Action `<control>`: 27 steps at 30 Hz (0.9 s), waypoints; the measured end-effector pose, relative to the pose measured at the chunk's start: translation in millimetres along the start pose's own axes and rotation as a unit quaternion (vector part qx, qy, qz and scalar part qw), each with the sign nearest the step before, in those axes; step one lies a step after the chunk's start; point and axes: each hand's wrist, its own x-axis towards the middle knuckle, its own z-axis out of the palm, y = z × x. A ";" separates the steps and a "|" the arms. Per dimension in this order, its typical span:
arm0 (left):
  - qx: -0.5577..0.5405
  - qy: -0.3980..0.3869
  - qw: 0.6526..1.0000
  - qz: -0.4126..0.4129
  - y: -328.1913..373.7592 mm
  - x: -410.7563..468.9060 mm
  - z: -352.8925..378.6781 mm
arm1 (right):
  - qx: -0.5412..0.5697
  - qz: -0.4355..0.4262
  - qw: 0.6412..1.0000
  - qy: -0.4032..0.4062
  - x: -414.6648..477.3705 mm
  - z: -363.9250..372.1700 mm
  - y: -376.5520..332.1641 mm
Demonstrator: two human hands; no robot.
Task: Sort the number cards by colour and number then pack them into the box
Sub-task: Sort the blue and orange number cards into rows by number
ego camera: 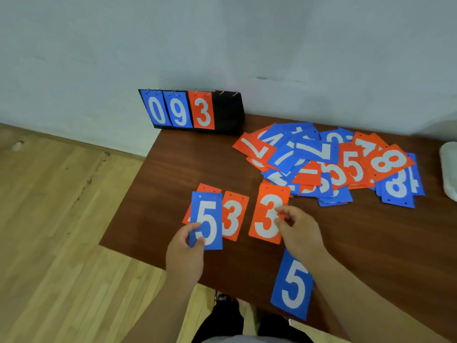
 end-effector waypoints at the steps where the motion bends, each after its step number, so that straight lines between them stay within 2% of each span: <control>1: -0.005 -0.001 1.000 -0.008 -3.5 6.3 -6.7 | -0.006 0.002 1.000 -0.012 2.1 13.7 -4.6; 6: -0.006 -0.023 0.999 -0.022 -19.7 40.5 -37.3 | -0.047 0.013 0.999 -0.018 13.9 79.0 -24.5; 10: 0.046 -0.048 0.998 0.003 -29.5 68.5 -57.4 | -0.097 0.029 0.995 0.000 27.1 113.8 -30.7; 13: 0.085 -0.074 0.993 0.024 -33.9 85.5 -65.5 | -0.184 0.024 0.983 -0.001 31.4 128.5 -26.9; 17: 0.116 -0.109 0.986 0.044 -34.7 99.5 -66.8 | -0.214 0.052 0.975 0.007 32.1 129.6 -27.4; 19: 0.121 -0.128 0.983 0.055 -33.2 102.0 -63.8 | -0.184 0.067 0.980 0.018 30.1 127.4 -33.1; 22: 0.121 -0.168 0.977 0.059 -26.8 100.0 -54.0 | -0.039 0.100 0.991 0.078 19.5 115.4 -48.0; 25: 0.096 -0.215 0.969 0.076 -18.3 88.2 -37.7 | 0.021 0.079 0.995 0.057 -2.4 97.0 -63.0; 27: 0.082 -0.254 0.959 0.100 -12.2 73.9 -22.1 | 0.042 0.095 0.993 0.056 -14.6 84.2 -63.9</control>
